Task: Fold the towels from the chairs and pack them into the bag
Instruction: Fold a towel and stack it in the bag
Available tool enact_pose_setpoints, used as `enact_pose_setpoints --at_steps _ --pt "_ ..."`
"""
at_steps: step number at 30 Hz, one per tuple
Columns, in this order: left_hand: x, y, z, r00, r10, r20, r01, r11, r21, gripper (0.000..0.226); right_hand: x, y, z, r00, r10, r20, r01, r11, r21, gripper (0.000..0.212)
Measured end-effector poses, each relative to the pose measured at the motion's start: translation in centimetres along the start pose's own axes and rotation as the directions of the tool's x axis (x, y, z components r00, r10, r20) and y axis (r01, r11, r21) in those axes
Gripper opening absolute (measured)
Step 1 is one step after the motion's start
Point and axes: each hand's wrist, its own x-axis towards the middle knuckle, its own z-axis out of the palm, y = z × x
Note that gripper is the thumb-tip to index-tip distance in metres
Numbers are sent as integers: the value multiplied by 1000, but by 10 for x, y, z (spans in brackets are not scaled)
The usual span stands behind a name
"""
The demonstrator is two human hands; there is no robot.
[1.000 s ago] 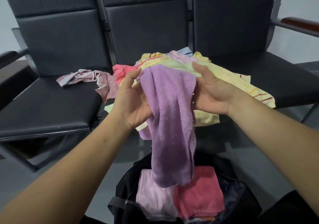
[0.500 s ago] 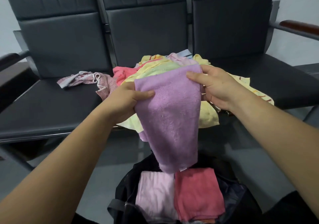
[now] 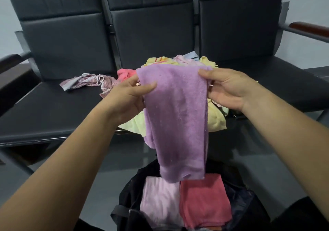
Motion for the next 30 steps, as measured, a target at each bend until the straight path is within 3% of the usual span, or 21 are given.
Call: enact_pose_setpoints --at_steps 3,6,8,11,14,17,23,27,30 --pt "-2 1 -1 998 54 -14 -50 976 211 30 2 0 -1 990 -84 -109 52 960 -274 33" --pt "-2 4 -6 995 76 -69 -37 897 441 22 4 0 -3 980 -90 -178 35 957 -288 35" --pt "-2 5 -7 995 40 -87 -3 919 394 25 4 2 1 981 -47 -189 19 989 -148 33" --pt "-1 9 0 994 36 -107 -24 994 111 29 -2 -3 10 998 11 -66 -2 991 130 31" --pt "-2 11 2 991 134 19 -133 990 -36 30 -5 -13 14 1000 -28 6 25 958 287 40" --pt "-2 11 3 980 167 104 -173 983 53 40 -4 -15 14 997 -72 -37 77 983 169 28" --pt "-6 11 3 967 245 -74 -187 872 453 23 -2 -13 1 976 -133 -171 94 971 -218 25" --pt "-8 15 4 966 227 -124 -146 876 459 24 -3 -13 8 975 -114 -191 105 993 -58 21" --pt "-8 16 11 967 183 -178 -130 953 273 28 -7 -16 15 994 -38 -98 57 978 203 17"
